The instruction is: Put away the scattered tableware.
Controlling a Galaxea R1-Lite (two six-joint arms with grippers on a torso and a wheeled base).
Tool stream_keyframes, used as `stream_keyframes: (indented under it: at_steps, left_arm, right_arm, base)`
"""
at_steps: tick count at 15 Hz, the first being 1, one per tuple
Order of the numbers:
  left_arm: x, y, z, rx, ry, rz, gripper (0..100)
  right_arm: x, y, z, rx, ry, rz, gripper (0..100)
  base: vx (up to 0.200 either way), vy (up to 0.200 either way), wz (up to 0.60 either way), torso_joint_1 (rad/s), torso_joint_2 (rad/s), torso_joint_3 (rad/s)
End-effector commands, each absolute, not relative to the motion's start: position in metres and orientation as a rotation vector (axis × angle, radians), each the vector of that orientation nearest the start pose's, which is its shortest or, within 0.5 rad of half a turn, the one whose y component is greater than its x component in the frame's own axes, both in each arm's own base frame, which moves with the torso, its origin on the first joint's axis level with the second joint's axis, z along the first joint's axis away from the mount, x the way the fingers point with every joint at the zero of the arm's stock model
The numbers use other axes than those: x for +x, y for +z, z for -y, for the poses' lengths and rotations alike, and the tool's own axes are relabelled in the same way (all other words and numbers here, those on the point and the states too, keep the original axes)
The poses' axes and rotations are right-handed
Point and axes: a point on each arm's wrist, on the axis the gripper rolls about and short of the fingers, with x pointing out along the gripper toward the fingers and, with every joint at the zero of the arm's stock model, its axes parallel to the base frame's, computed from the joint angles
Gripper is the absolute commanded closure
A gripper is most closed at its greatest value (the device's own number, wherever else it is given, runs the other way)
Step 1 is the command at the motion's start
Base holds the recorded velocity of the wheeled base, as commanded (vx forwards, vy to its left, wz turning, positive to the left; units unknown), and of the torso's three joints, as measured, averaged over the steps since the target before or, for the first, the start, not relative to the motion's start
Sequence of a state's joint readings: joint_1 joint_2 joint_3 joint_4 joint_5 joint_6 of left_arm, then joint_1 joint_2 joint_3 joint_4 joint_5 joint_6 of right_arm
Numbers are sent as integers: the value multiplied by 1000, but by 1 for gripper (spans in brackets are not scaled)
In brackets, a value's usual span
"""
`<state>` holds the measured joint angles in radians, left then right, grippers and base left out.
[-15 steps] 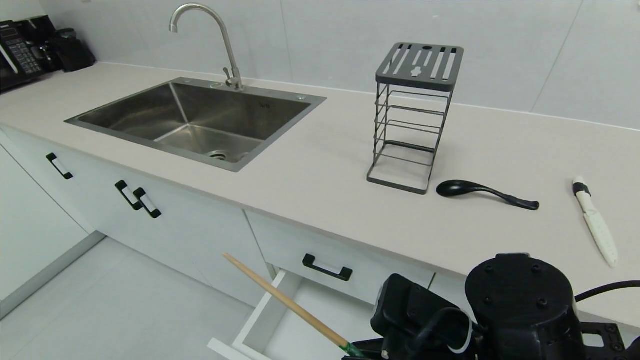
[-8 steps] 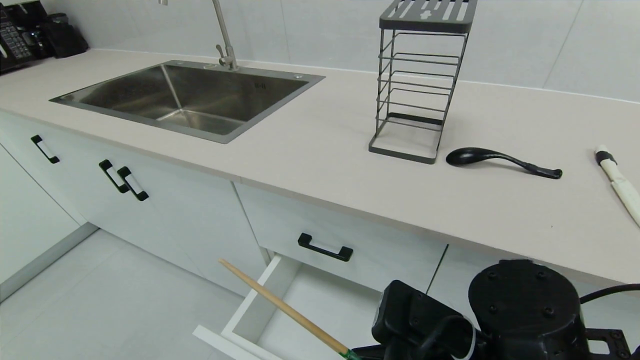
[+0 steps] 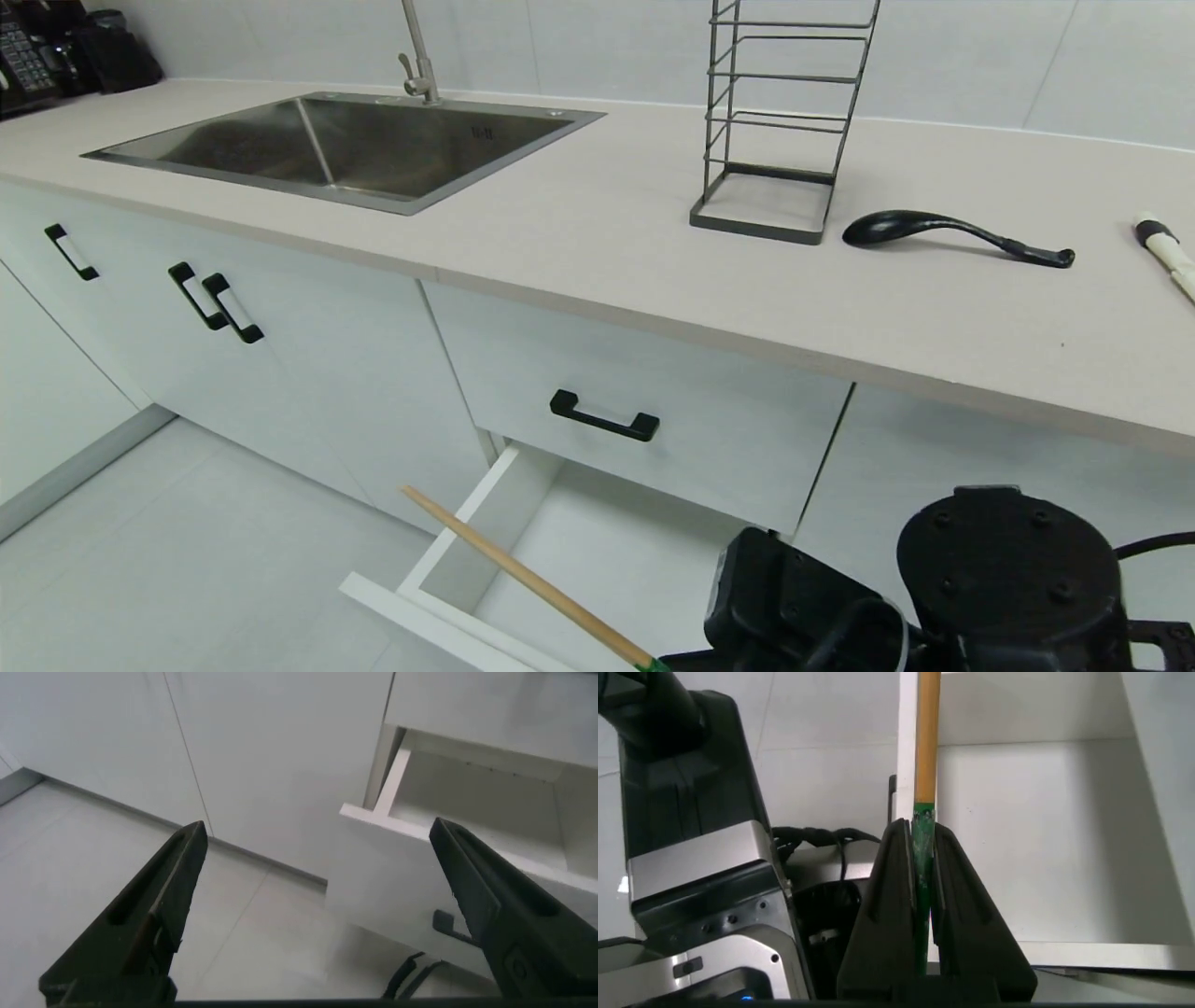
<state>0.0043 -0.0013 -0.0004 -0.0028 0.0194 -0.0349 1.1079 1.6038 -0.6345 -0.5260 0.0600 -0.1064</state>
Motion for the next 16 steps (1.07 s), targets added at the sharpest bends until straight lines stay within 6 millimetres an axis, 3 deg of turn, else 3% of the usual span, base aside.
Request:
stream_keyframes:
  at_steps: [1,4,8,16]
  left_arm:
    - [-23,76,0,-35,24,4,0]
    - [-23,76,0,-35,24,4,0]
    - [-23,76,0,-35,24,4,0]
    - [-23,76,0,-35,24,4,0]
  right_arm:
    - [108,155,-227,-340,1145,-336,100]
    - [100,159,-210,-414,1103,-381,100]
    - [100,164,-211,-490,1051,-378,100]
    - [124,151,-285,-517,986,-359,100]
  base:
    - [0,0,0,-178,290,124]
    - [0,0,0,-63,276,89]
    - [0,0,0,-5,83,33]
    - [0,0,0,0,0,0]
